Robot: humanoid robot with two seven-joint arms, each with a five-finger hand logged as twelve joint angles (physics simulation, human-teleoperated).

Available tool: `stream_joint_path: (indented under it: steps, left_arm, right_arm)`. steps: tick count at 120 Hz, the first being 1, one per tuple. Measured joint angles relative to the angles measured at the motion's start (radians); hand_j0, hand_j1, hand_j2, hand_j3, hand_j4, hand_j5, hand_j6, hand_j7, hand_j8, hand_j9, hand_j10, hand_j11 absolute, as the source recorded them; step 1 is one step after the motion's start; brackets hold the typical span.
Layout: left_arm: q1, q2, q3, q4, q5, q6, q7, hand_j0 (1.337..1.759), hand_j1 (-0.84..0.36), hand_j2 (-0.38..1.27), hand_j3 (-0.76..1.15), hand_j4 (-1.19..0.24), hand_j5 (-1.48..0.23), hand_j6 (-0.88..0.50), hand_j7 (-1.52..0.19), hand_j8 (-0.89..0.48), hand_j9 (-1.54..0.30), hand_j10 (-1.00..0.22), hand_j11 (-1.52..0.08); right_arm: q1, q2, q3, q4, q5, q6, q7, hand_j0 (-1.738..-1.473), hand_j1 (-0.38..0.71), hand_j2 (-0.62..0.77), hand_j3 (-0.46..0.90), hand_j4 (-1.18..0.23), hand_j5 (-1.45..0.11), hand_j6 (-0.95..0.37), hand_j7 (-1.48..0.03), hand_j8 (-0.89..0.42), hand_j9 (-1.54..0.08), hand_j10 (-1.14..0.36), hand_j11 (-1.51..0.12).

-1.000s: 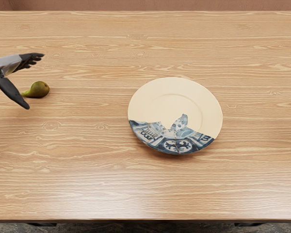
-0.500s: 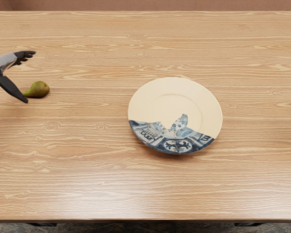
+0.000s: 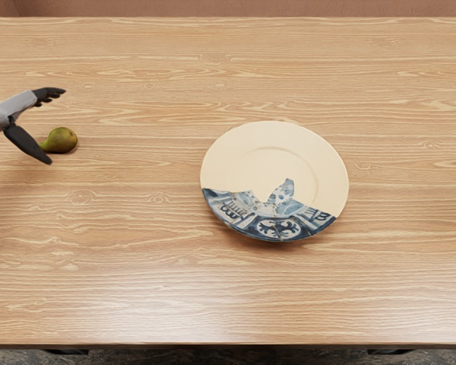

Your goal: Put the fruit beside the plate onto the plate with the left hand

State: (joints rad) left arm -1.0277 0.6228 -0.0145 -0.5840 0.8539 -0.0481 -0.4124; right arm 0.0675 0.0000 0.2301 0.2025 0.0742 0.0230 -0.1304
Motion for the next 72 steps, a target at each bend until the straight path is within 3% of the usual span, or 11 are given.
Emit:
stream_joint_path:
  steps: [29, 72]
  left_arm:
    - [0.014, -0.007, 0.023, 0.012, -0.021, 0.031, -0.02, 1.658, 0.21, 0.03, 0.0, -0.13, -0.16, -0.13, -0.16, -0.13, -0.16, -0.13, -0.16]
    - [0.008, -0.084, 0.043, 0.109, -0.031, 0.028, -0.021, 1.658, 0.2, 0.03, 0.0, -0.13, -0.16, -0.13, -0.16, -0.13, -0.16, -0.13, -0.16]
  right_arm:
    - [0.0, 0.0, 0.0, 0.0, 0.0, 0.0, 0.0, -1.658, -0.32, -0.01, 0.0, -0.03, -0.03, -0.03, -0.03, -0.03, -0.03, -0.03, -0.03]
    - [0.0, 0.0, 0.0, 0.001, 0.001, 0.0, 0.0, -1.658, -0.32, -0.01, 0.0, -0.03, -0.03, -0.03, -0.03, -0.03, -0.03, -0.03, -0.03]
